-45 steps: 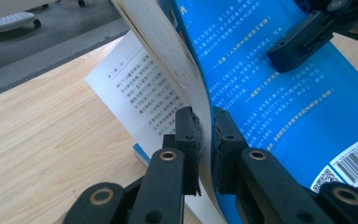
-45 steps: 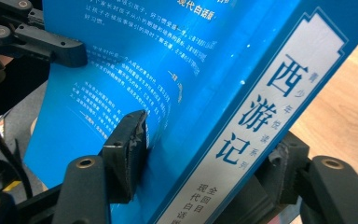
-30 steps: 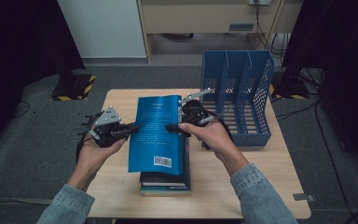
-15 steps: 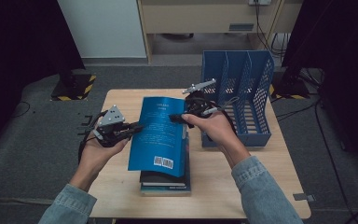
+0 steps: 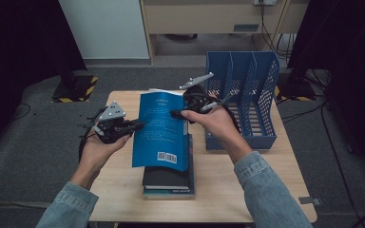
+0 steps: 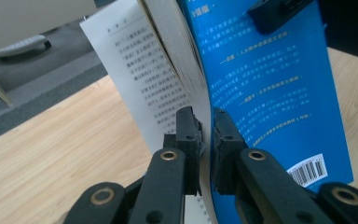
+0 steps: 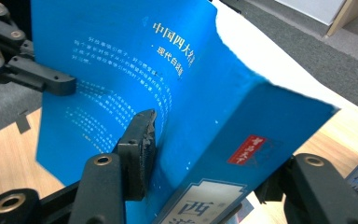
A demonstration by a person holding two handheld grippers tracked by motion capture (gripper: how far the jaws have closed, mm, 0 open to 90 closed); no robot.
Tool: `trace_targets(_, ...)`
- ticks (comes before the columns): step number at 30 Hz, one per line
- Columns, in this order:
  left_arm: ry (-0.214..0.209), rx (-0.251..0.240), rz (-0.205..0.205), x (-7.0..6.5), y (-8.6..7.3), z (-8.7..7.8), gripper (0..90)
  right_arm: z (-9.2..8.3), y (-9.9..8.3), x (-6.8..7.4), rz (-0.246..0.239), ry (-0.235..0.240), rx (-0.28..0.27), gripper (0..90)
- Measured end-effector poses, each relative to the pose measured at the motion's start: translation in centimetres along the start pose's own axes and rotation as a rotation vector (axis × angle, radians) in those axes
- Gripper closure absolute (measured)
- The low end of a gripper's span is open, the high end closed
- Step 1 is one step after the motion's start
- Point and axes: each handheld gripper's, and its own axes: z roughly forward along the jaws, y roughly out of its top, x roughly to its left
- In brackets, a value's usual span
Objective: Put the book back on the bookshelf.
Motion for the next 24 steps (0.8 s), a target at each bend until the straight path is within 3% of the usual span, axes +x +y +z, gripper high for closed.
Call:
trace_targets(9, 0.002, 0.028, 0.025, -0.3, 0.0, -0.4, 83.2, -0.7, 0.2, 0.7, -0.035, 0.011, 0.027, 49.8)
trace_targets(13, -0.012, 0.022, 0.005, -0.2, -0.2, -0.5, 83.2, -1.1, 0.3, 1.1, -0.047, 0.016, 0.036, 50.2)
trace_targets(16, 0.003, 0.024, 0.014, -0.2, -0.1, -0.4, 83.3, -1.0, 0.6, 1.3, -0.048, 0.01, 0.04, 50.6)
trace_targets(24, 0.017, 0.004, -0.004, 0.3, 0.0, 0.0, 83.4, -0.6, 1.1, 0.5, -0.04, 0.012, 0.024, 51.9)
